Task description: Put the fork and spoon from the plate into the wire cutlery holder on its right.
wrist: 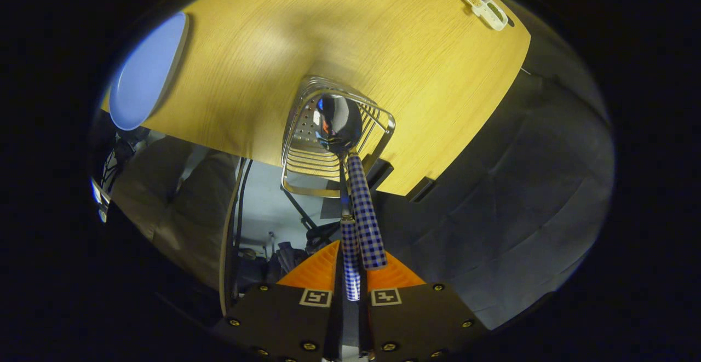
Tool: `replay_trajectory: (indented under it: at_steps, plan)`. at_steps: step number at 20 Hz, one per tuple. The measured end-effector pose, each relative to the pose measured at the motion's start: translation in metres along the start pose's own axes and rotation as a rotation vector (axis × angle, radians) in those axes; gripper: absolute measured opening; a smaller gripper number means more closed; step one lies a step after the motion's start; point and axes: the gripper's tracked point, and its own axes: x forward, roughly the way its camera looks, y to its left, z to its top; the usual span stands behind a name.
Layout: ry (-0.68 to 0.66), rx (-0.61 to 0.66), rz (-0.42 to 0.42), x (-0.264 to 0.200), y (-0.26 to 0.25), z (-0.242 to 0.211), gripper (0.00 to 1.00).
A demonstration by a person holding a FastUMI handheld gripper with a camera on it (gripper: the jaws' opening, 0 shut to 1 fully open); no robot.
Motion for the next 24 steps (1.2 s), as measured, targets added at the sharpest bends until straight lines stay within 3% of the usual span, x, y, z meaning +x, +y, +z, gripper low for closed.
replay_trajectory:
  at_steps: [10, 12, 15, 17, 23, 24]
  plan:
    - [-0.01, 0.039, 0.013, 0.007, 0.0, -0.025, 0.17]
    - [-0.036, 0.058, 0.006, 0.004, -0.002, -0.03, 0.28]
    - [-0.091, 0.12, 0.013, -0.003, -0.009, -0.045, 0.29]
    - [-0.141, 0.162, 0.058, -0.007, 0.001, -0.051, 0.4]
    - [-0.359, 0.283, 0.197, -0.042, 0.041, -0.062, 0.4]
    - [-0.424, 0.3, 0.222, -0.048, 0.049, -0.056, 0.53]
